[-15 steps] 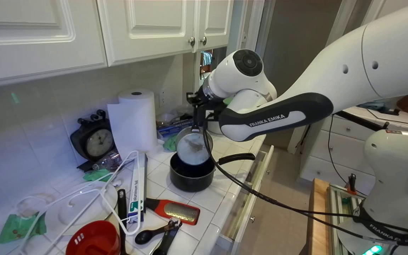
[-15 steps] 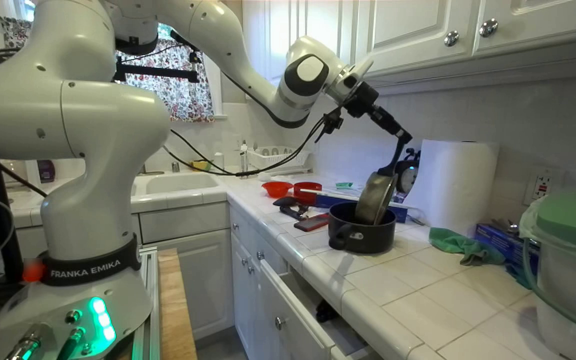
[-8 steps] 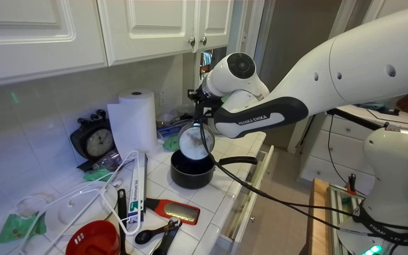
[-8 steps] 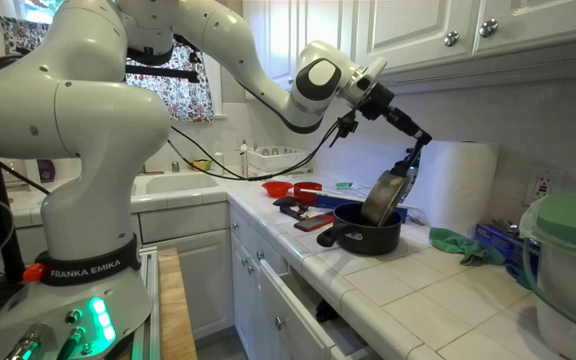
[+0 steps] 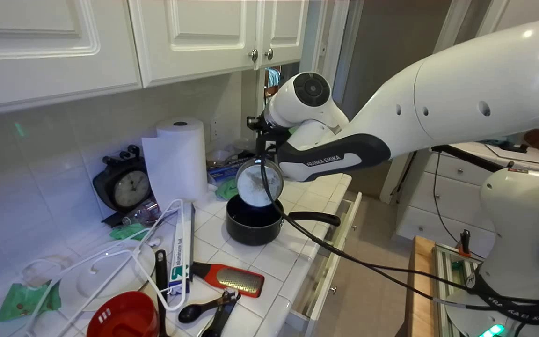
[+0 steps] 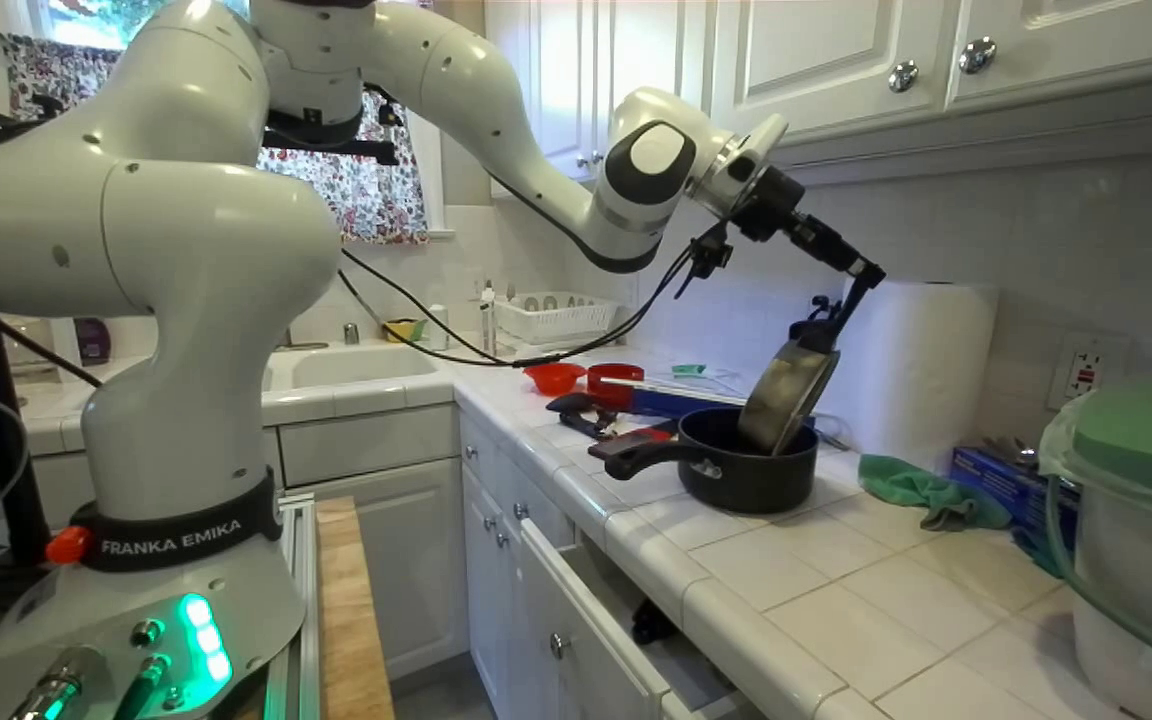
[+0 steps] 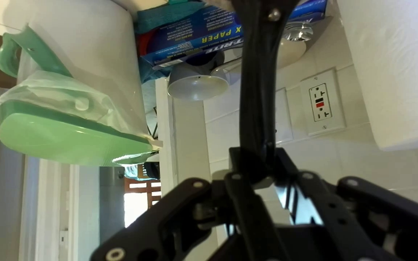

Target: Place the pan in the pot

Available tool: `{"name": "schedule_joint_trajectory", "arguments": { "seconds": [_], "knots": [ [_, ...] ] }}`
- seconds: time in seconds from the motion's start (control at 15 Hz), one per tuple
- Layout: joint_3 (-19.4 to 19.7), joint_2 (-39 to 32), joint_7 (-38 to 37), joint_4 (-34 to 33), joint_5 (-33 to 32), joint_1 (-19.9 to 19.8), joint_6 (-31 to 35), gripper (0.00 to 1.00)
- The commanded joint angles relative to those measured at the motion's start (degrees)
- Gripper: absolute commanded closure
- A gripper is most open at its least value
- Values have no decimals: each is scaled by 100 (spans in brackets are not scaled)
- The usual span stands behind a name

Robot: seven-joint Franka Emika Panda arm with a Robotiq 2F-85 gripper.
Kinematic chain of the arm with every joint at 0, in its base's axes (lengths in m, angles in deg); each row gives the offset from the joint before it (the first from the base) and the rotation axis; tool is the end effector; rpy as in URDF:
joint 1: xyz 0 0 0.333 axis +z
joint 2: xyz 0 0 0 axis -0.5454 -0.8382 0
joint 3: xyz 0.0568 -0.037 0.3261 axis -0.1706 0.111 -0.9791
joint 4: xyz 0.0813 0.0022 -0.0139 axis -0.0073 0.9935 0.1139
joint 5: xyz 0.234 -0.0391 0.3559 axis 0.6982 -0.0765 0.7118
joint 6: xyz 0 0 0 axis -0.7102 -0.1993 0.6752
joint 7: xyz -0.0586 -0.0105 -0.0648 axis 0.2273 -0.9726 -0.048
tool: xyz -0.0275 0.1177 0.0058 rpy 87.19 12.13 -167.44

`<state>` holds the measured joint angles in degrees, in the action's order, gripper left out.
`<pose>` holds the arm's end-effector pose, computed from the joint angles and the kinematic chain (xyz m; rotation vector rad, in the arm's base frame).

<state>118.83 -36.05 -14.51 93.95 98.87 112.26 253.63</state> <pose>0.6183 -0.0068 0.3851 2.2819 -1.0452 1.3335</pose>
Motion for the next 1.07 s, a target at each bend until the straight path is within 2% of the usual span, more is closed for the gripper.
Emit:
{"name": "schedule_joint_trajectory", "arguments": {
  "seconds": [0.0, 0.4, 1.0],
  "knots": [
    [-101, -365, -115, -171, 247, -102, 79, 90],
    [-291, -623, -204, -156, 246, -88, 129, 90],
    [-324, -1037, -279, -59, 309, 66, 190, 90]
  ]
}}
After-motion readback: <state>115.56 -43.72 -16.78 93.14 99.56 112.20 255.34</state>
